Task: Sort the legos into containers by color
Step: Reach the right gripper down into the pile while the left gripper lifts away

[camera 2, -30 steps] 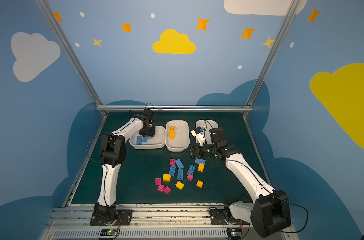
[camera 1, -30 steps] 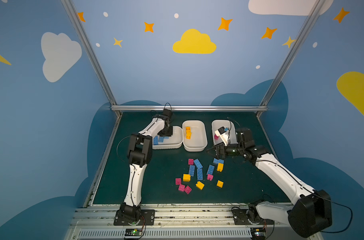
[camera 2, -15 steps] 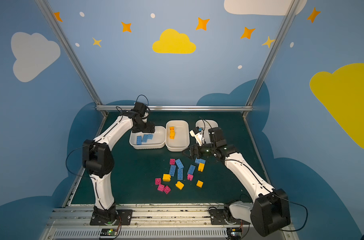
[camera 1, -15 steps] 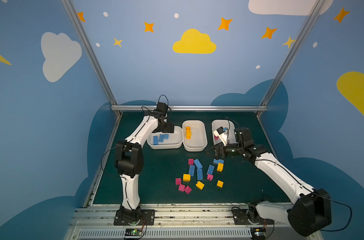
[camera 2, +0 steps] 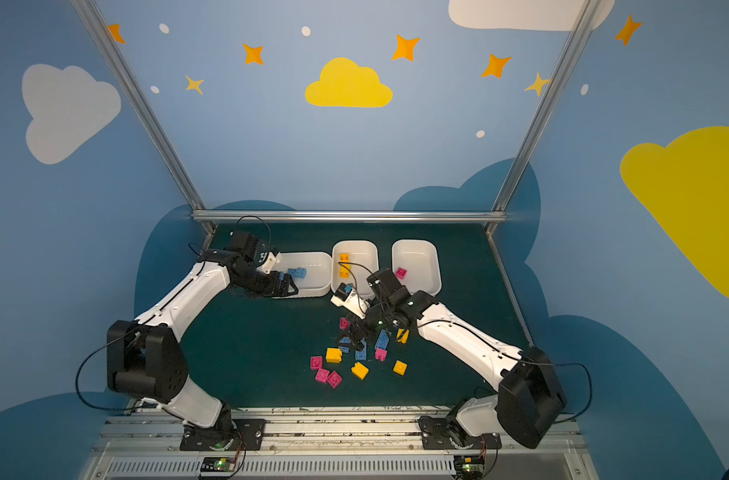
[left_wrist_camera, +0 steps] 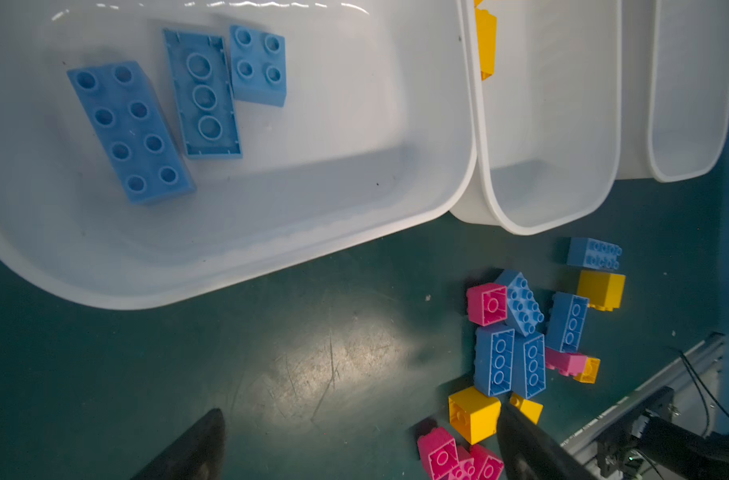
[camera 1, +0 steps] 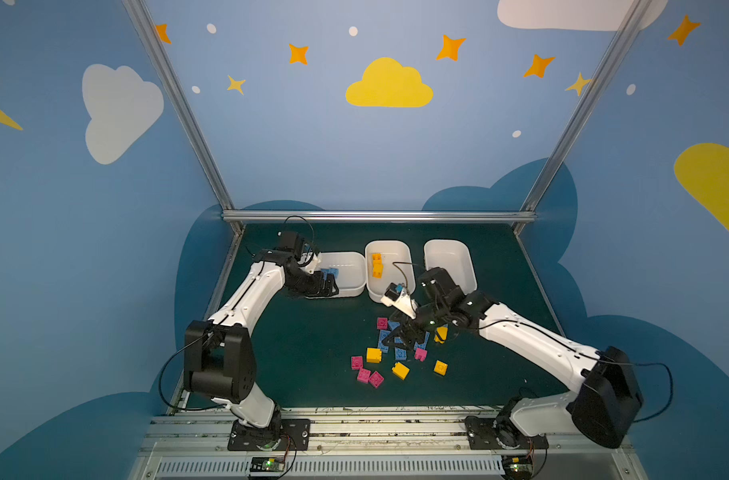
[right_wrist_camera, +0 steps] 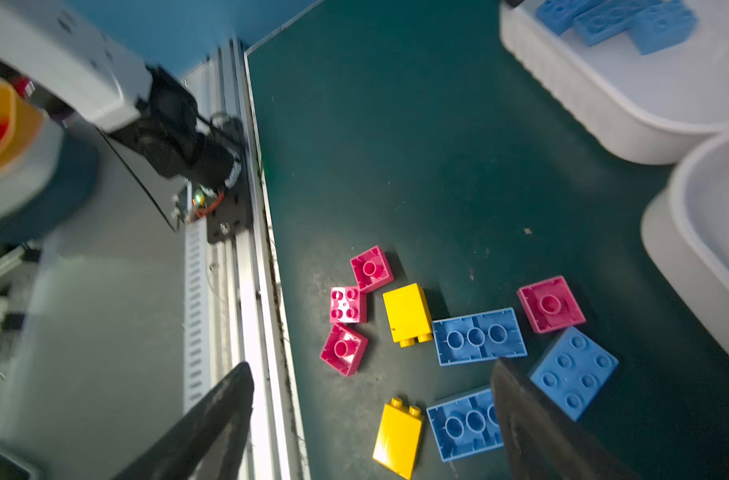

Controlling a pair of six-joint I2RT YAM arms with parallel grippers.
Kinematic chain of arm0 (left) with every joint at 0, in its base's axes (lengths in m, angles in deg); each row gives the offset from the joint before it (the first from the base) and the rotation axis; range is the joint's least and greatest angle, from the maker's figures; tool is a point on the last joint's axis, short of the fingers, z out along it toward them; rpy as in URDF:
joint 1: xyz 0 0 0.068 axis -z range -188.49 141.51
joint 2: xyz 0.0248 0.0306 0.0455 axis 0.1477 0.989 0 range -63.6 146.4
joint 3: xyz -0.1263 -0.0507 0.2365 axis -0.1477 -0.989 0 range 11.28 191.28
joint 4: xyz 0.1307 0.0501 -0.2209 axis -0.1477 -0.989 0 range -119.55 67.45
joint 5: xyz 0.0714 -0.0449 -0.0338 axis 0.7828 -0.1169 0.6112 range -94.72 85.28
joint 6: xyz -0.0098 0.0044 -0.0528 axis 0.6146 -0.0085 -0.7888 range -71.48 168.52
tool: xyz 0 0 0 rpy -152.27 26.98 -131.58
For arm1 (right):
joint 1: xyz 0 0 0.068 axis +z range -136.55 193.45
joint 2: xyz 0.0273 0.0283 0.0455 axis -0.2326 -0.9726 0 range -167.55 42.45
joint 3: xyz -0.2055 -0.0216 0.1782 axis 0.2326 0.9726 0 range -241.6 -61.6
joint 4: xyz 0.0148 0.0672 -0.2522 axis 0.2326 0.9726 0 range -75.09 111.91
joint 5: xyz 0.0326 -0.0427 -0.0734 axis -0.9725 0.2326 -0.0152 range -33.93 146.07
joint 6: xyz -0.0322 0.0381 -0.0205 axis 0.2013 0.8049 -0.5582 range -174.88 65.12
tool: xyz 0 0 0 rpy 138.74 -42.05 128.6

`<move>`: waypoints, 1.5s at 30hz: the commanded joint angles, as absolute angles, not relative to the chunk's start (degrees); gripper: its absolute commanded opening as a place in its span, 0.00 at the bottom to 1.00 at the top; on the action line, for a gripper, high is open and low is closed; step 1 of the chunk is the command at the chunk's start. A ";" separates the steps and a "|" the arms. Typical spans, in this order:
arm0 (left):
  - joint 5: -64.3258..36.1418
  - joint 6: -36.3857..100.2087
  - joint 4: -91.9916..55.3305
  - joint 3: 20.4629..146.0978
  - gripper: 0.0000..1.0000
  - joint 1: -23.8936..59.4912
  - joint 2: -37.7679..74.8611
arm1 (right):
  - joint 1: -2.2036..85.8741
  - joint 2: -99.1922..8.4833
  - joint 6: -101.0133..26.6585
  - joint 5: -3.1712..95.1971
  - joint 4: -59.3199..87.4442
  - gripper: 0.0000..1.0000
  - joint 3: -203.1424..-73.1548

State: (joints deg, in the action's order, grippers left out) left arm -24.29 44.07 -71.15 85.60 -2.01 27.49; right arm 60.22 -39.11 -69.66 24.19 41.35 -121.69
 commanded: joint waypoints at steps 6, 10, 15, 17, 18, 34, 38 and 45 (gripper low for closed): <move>-33.51 46.26 -68.80 82.56 1.00 -7.10 23.34 | 69.85 -51.24 -83.57 33.66 39.30 0.88 -127.61; -35.50 45.85 -68.29 82.31 1.00 -7.96 23.67 | 72.56 -56.78 -85.02 34.36 39.17 0.87 -130.41; -36.04 45.31 -67.39 81.86 1.00 -8.30 23.59 | 74.84 -62.50 -85.58 37.65 40.86 0.85 -134.65; -36.34 45.27 -67.20 81.64 1.00 -8.32 23.67 | 75.47 -64.47 -86.33 38.78 41.85 0.84 -136.11; -36.44 45.22 -67.15 81.55 1.00 -8.43 23.62 | 75.79 -65.49 -86.50 39.71 42.34 0.83 -136.75; -34.64 45.13 -66.38 80.85 1.00 -8.33 24.21 | 77.34 -75.22 -85.11 46.56 51.86 0.56 -144.68; -34.25 45.44 -66.61 80.39 1.00 -8.32 24.31 | 77.40 -75.86 -85.44 48.24 52.53 0.46 -144.89; -35.67 45.10 -66.41 80.33 1.00 -8.19 24.08 | 76.48 -75.67 -81.60 50.62 58.35 0.24 -149.52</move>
State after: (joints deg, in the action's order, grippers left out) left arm -34.57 44.44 -65.99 80.88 -8.11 24.48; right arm 76.89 -75.40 -83.87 49.32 53.65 -146.81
